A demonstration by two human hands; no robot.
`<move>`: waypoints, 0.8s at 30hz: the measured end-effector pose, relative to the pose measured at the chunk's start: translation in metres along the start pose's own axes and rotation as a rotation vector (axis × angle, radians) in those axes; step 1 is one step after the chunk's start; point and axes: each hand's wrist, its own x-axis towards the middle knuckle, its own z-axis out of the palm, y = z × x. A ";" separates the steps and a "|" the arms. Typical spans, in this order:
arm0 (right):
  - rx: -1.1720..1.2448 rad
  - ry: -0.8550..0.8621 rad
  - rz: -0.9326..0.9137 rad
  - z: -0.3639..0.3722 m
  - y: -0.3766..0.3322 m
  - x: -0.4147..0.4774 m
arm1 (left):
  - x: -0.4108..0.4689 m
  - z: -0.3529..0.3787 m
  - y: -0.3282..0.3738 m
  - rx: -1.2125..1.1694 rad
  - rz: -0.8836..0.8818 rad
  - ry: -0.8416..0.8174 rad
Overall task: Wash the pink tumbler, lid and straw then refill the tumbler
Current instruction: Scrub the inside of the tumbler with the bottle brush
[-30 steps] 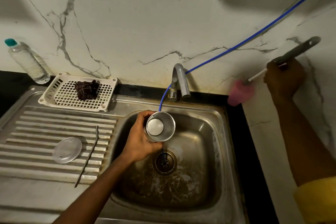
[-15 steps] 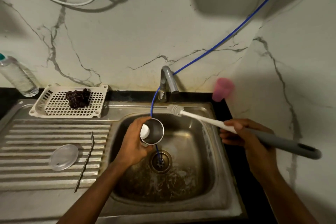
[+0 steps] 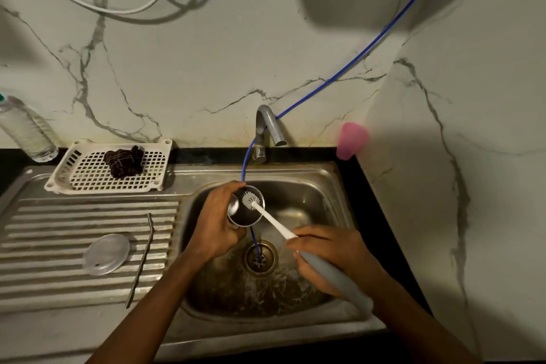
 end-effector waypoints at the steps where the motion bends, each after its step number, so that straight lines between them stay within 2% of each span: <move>1: -0.058 -0.006 -0.038 0.003 -0.002 0.001 | 0.001 -0.002 0.003 0.024 0.022 0.002; 3: -0.090 -0.024 -0.089 0.008 -0.009 0.004 | 0.003 -0.006 0.006 0.069 0.091 0.001; 5: -0.066 0.001 -0.053 0.011 -0.017 0.007 | 0.005 -0.010 0.006 0.096 0.178 -0.009; 11: 0.306 0.257 0.454 0.019 -0.046 0.015 | 0.012 -0.019 0.009 0.132 0.225 0.026; 15: 0.454 0.336 0.542 0.025 -0.052 0.006 | 0.016 -0.026 0.005 0.170 0.218 -0.037; 18: 0.370 0.219 0.441 0.019 -0.047 0.003 | 0.019 -0.030 0.006 0.171 0.210 -0.054; 21: -0.069 0.093 0.076 0.011 -0.021 0.002 | 0.022 -0.031 0.007 0.188 0.243 -0.065; 24: -0.194 0.004 -0.112 -0.003 0.001 -0.001 | 0.029 -0.034 0.014 0.180 0.243 -0.078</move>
